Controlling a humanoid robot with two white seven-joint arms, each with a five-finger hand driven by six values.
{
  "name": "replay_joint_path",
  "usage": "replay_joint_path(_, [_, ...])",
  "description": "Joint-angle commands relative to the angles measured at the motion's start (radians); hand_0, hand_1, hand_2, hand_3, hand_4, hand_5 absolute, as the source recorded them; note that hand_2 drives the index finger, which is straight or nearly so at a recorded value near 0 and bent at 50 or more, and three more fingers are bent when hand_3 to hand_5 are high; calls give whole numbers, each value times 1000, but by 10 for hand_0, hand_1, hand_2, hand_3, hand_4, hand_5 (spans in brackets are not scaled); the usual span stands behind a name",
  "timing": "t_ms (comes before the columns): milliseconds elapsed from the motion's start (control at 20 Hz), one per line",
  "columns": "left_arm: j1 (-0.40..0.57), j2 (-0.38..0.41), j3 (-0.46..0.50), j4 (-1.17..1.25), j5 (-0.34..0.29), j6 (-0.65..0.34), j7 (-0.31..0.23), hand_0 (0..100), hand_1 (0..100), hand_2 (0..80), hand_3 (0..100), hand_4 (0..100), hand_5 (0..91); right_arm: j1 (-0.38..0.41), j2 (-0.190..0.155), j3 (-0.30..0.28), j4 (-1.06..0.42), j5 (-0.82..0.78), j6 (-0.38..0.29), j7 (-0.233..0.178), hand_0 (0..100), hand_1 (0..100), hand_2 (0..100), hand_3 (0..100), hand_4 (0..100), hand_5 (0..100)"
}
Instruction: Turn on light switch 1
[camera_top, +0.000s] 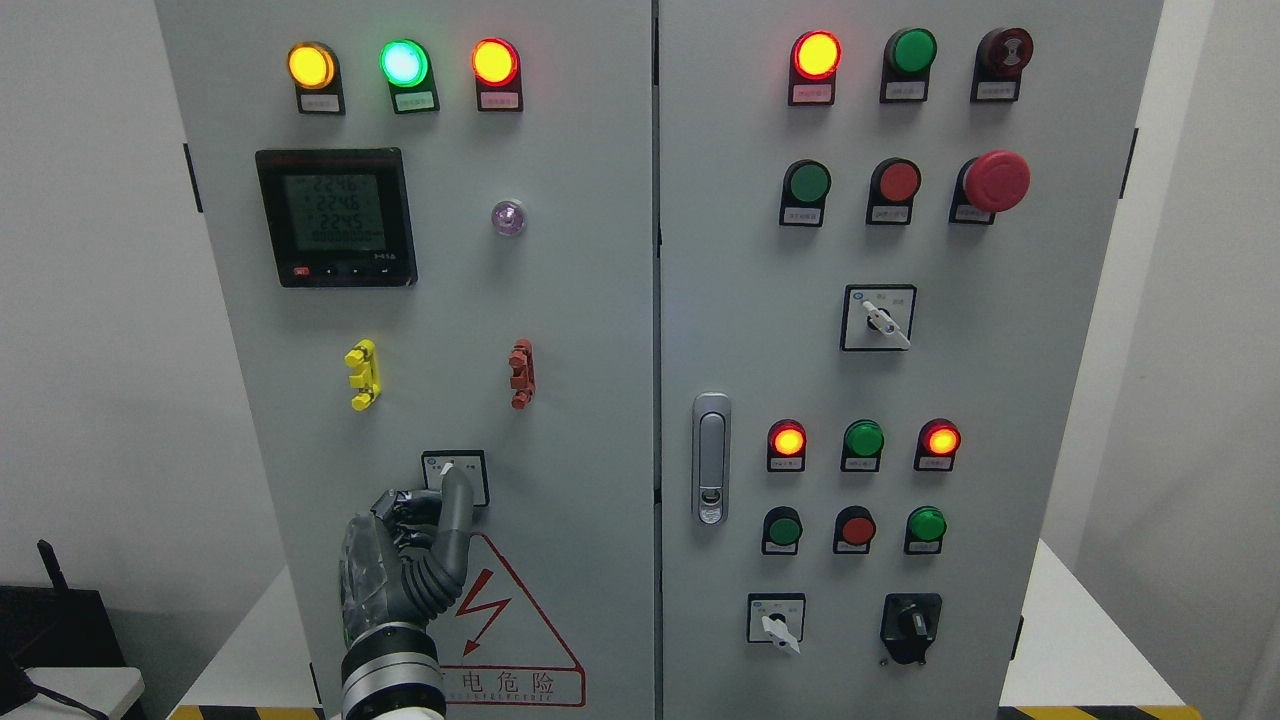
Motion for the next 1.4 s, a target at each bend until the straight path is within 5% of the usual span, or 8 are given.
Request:
replay_joint_path(0, [-1, 0, -1, 1, 0, -4, -1, 403, 339, 506, 647, 741, 787, 0, 0, 0, 0, -17, 1, 0, 120, 389, 0, 0, 0, 0])
replay_joint_path(1353, [-5, 0, -23, 2, 0, 14, -5, 463, 325, 512, 662, 749, 784, 0, 0, 0, 0, -18, 1, 0, 120, 389, 0, 0, 0, 0])
